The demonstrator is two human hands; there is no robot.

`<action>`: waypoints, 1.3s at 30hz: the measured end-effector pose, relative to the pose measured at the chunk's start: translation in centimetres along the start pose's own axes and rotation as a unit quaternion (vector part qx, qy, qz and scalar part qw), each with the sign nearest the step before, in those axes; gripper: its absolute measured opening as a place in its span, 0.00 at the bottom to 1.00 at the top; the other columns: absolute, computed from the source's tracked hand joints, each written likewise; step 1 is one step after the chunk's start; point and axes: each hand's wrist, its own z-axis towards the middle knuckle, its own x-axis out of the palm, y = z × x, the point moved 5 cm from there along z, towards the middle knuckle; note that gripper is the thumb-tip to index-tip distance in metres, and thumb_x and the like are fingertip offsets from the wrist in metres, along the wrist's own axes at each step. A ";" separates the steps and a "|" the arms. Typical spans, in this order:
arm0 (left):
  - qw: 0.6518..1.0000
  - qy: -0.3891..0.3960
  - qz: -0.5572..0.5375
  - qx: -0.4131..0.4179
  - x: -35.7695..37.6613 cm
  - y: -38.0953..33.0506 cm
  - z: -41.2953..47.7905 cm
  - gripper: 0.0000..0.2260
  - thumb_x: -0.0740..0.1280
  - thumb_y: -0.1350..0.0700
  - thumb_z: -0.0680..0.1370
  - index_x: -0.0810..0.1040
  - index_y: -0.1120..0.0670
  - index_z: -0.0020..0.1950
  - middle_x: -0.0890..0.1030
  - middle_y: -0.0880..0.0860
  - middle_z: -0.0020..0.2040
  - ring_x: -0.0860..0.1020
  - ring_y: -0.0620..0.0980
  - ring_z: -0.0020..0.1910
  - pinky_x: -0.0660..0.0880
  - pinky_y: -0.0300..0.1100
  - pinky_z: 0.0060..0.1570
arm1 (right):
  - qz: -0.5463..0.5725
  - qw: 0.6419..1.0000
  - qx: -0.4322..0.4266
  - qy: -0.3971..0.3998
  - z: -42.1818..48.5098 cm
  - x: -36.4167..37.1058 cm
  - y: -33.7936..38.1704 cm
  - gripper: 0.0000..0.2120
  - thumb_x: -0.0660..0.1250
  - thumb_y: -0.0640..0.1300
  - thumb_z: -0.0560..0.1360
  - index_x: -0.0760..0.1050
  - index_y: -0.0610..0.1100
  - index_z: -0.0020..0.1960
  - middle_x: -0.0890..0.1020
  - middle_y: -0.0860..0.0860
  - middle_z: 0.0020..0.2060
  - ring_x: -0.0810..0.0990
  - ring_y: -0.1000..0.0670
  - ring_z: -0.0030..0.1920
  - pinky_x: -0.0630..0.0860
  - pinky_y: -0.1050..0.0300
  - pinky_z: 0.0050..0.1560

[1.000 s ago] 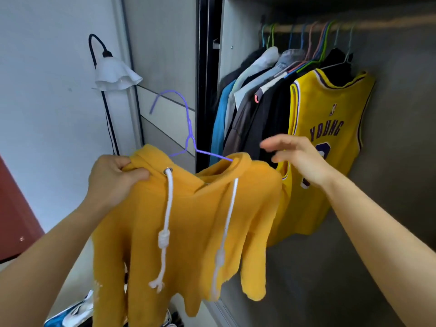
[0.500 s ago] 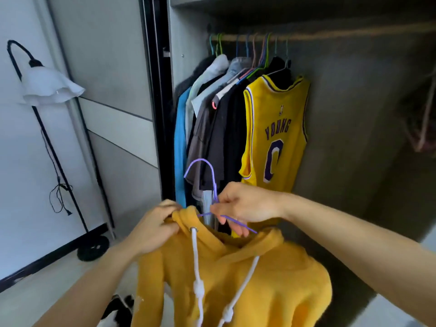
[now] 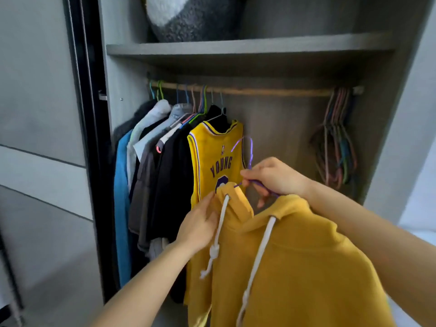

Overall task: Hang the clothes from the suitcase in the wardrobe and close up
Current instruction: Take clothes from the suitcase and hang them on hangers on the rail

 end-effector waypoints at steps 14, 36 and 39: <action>0.967 -0.104 0.229 0.046 -8.7 -3.1 14.8 0.24 0.60 0.54 0.81 0.62 0.51 0.77 0.59 0.54 0.78 0.52 0.54 0.77 0.55 0.49 0.73 | -0.056 0.955 0.011 -0.291 13.8 -9.2 3.8 0.08 0.63 0.38 0.77 0.78 0.36 0.53 0.79 0.46 0.37 0.77 0.48 0.35 0.69 0.58 0.29; 0.930 -0.185 0.292 0.123 -9.9 2.7 26.3 0.19 0.51 0.47 0.83 0.79 0.47 0.63 0.70 0.43 0.70 0.64 0.48 0.66 0.63 0.42 0.66 | -0.130 0.957 -0.043 -0.257 35.2 -6.9 2.7 0.07 0.60 0.38 0.79 0.69 0.41 0.42 0.81 0.43 0.38 0.84 0.42 0.43 0.82 0.48 0.45; 0.924 -0.214 0.285 0.141 -9.7 3.4 26.4 0.19 0.52 0.47 0.83 0.80 0.48 0.62 0.74 0.43 0.67 0.65 0.44 0.59 0.65 0.40 0.63 | -0.115 0.964 -0.053 -0.233 36.6 -6.2 3.4 0.11 0.58 0.41 0.82 0.72 0.40 0.43 0.81 0.45 0.32 0.79 0.49 0.29 0.75 0.58 0.27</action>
